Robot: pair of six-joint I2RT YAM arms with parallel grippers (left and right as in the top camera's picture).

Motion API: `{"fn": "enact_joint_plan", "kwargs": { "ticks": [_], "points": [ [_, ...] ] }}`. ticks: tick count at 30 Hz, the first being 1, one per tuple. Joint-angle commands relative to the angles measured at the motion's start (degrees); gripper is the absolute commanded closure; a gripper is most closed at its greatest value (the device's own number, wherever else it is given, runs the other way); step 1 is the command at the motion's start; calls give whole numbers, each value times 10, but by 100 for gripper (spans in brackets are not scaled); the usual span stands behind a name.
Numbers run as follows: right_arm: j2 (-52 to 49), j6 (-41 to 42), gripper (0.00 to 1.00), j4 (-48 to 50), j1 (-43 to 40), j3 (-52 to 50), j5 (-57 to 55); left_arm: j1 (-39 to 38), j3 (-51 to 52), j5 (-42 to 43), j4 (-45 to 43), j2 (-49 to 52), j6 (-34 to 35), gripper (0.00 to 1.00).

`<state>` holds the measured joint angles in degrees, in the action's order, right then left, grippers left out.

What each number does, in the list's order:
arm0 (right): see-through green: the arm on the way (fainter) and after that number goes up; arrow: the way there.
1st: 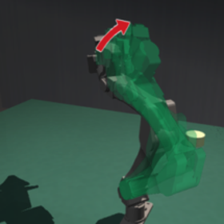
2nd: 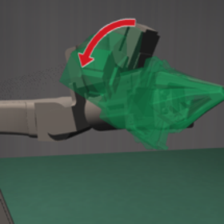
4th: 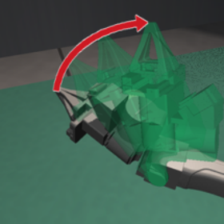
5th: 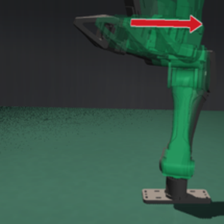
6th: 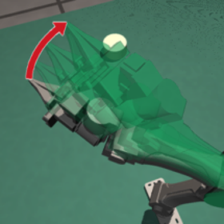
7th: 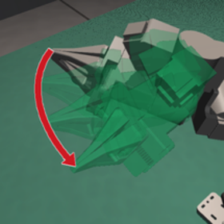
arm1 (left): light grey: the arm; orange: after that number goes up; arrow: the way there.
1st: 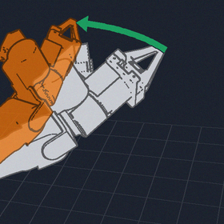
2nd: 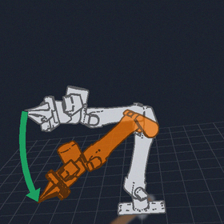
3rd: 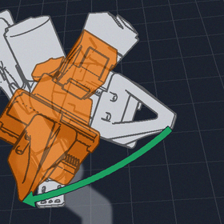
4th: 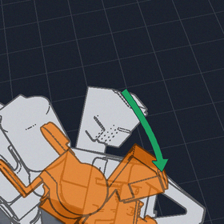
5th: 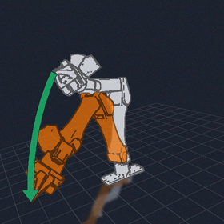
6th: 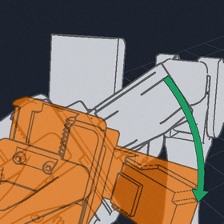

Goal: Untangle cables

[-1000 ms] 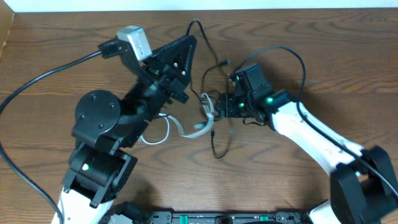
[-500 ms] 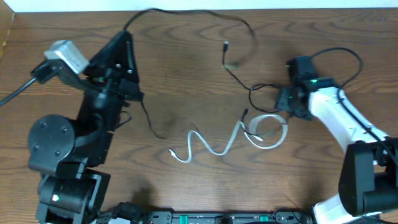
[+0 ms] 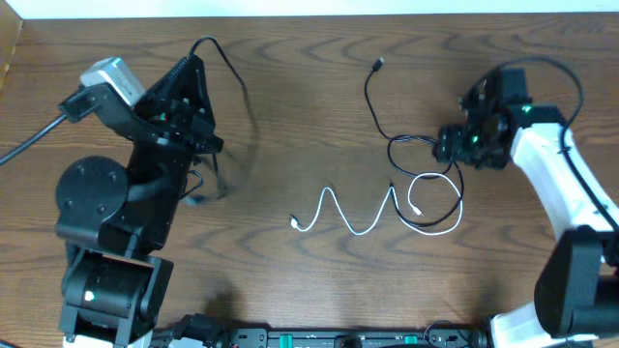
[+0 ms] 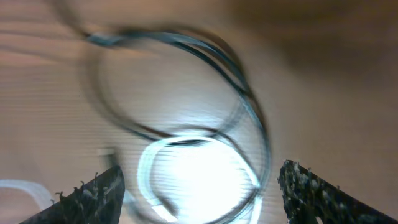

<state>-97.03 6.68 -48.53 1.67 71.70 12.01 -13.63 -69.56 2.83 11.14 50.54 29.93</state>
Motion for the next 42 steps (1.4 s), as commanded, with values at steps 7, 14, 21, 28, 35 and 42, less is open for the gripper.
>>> {"fn": "enact_joint_plan", "kwargs": {
  "ticks": [7,14,21,28,35,42],
  "points": [
    [52,-84,24,15,9,56,313,2,-10,183,13,54,-10,93],
    [91,-252,22,76,33,56,548,2,-10,344,-3,102,-7,92],
    [158,-229,19,167,85,56,502,0,-10,495,-32,129,-5,93],
    [172,-230,24,208,135,56,478,-20,-10,589,-37,144,-6,92],
    [172,-166,80,237,142,56,443,-26,-10,596,-35,148,-6,92],
    [173,-8,99,273,140,56,309,-26,-9,595,-35,152,-11,70]
  ]
}}
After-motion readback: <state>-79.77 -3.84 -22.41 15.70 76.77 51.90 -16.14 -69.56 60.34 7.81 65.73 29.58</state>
